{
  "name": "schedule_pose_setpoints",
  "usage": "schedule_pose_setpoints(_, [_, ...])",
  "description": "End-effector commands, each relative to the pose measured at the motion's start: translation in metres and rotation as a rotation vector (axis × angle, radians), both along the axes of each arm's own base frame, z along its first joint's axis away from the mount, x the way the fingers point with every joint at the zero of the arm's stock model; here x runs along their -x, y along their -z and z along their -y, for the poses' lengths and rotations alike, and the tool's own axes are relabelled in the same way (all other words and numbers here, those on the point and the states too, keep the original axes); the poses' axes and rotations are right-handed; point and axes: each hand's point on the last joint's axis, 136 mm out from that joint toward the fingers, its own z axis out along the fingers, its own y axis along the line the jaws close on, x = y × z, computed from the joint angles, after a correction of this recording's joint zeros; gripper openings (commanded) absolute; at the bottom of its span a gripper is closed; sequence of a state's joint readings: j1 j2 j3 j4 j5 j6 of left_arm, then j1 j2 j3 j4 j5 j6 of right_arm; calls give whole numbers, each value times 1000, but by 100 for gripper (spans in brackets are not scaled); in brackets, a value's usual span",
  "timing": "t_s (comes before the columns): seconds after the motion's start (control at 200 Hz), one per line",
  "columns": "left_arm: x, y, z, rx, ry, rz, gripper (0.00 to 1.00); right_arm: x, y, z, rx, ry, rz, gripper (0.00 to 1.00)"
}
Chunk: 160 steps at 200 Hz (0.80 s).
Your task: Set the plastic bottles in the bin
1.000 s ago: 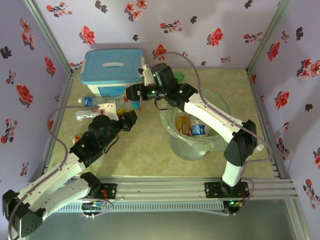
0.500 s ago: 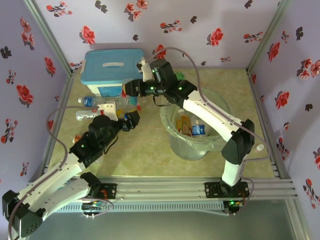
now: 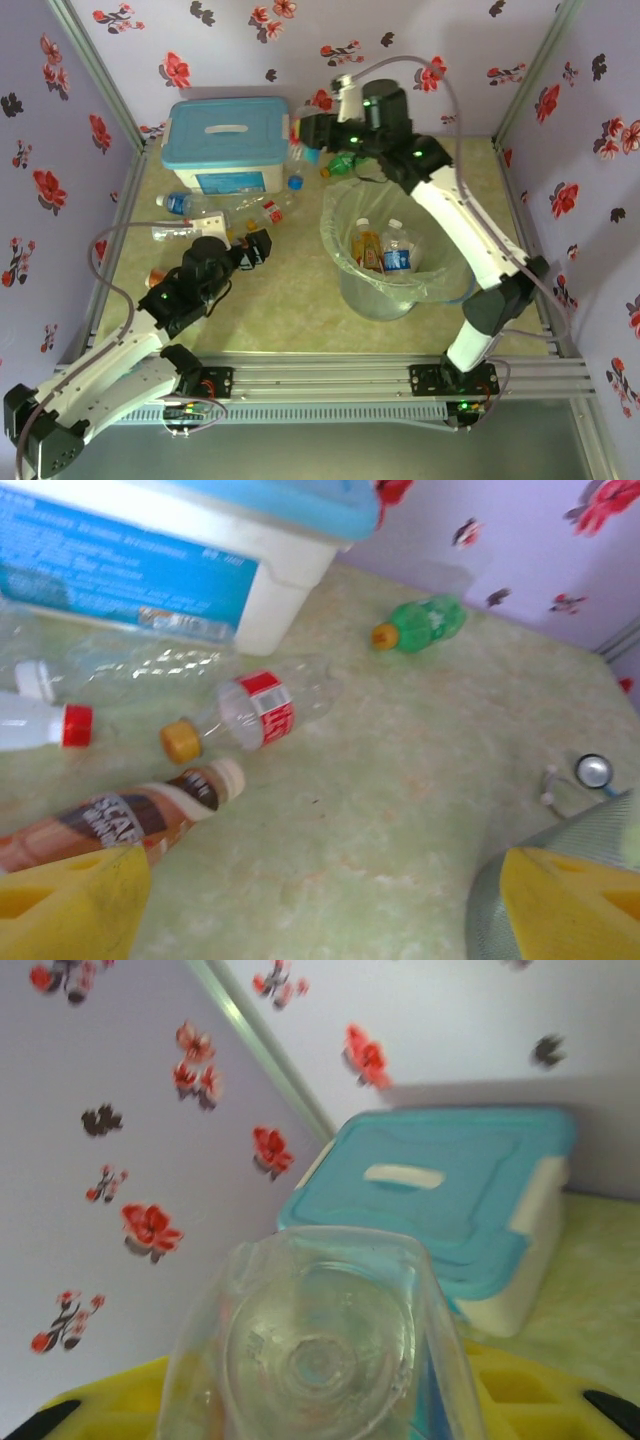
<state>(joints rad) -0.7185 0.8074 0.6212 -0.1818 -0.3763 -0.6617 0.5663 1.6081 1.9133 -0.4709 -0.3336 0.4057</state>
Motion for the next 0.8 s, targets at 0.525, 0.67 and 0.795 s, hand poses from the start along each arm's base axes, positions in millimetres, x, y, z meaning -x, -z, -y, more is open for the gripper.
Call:
schedule_pose_setpoints(0.525, [25, 83, -88, -104, -389, -507, 91, 61, 108, 121, 211, 86, -390, 43])
schedule_pose_setpoints(0.67, [40, 88, -108, -49, -463, -529, 98, 83, 149, 102, 267, 8, -496, 44])
schedule_pose_setpoints(0.795, [48, 94, -117, 14, -500, -559, 97, 95, 182, 96, 314, -25, -582, 44])
